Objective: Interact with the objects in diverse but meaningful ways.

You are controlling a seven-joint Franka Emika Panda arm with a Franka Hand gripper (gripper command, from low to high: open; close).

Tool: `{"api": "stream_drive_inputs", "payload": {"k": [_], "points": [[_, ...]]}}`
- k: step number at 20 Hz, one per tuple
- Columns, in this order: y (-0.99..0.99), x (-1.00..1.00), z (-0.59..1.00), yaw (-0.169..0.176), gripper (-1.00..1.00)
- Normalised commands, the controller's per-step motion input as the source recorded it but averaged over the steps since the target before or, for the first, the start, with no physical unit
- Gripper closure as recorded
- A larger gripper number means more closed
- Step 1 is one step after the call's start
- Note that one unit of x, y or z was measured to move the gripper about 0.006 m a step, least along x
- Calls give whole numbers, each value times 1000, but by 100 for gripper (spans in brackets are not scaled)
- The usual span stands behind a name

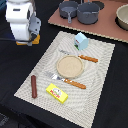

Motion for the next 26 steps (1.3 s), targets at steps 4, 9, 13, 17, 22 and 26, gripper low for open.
{"api": "stream_drive_inputs", "payload": {"k": [4,9,13,17,22,26], "points": [[0,994,352,-16,100],[2,1000,334,-2,100],[0,1000,406,0,100],[0,1000,431,0,100],[0,1000,396,0,100],[0,1000,394,0,100]]}}
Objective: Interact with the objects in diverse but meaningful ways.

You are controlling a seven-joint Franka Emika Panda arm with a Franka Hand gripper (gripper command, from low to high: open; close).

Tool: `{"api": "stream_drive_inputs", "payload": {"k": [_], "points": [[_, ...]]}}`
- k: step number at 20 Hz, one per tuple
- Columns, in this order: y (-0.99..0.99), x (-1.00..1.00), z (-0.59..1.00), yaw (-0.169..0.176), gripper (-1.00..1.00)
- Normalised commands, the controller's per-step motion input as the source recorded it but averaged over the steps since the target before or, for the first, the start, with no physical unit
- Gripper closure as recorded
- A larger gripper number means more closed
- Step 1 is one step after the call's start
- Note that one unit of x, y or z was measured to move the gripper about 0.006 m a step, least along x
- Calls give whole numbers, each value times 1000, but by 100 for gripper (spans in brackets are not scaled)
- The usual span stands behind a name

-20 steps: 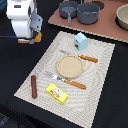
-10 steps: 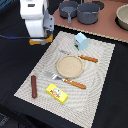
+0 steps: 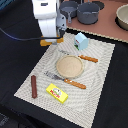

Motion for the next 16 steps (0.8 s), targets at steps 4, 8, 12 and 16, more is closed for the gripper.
{"api": "stream_drive_inputs", "payload": {"k": [4,8,12,16], "points": [[0,1000,296,-10,100],[0,1000,160,-17,100],[-7,1000,33,-21,100],[-38,1000,0,-26,100]]}}
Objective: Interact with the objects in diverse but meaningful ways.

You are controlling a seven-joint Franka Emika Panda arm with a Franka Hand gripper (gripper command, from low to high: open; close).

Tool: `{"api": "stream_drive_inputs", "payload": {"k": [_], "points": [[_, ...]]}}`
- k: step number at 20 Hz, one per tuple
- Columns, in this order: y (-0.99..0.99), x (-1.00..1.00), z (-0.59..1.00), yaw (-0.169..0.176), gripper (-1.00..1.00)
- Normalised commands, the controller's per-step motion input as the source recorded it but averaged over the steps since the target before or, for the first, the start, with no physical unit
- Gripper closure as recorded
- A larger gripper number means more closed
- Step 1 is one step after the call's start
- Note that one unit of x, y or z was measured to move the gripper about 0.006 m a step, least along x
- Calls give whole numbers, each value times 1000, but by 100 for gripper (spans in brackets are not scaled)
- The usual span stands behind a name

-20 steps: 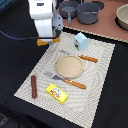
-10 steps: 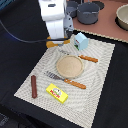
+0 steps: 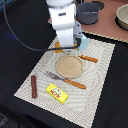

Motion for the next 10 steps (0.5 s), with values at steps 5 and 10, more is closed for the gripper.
{"api": "stream_drive_inputs", "payload": {"k": [5,10], "points": [[-70,936,0,-44,100],[-122,394,6,-11,100]]}}
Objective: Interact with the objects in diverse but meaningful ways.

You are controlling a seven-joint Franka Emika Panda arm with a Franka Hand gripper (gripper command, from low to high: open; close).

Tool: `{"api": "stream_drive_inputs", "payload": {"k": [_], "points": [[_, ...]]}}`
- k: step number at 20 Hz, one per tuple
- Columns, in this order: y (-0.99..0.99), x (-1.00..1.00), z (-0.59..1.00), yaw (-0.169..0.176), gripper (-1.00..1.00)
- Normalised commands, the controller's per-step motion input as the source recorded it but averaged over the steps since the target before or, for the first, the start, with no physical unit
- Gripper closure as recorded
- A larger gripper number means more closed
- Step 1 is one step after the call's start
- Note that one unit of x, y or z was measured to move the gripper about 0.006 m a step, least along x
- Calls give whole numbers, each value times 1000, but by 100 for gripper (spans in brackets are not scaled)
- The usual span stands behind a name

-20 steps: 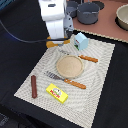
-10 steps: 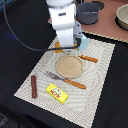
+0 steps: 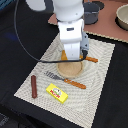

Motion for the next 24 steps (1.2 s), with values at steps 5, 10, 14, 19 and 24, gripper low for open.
{"api": "stream_drive_inputs", "payload": {"k": [5,10,14,19,24], "points": [[-191,247,0,0,100],[-206,279,0,-18,100],[-42,586,149,-67,-100],[46,787,415,-85,-100],[56,737,573,-99,-100]]}}
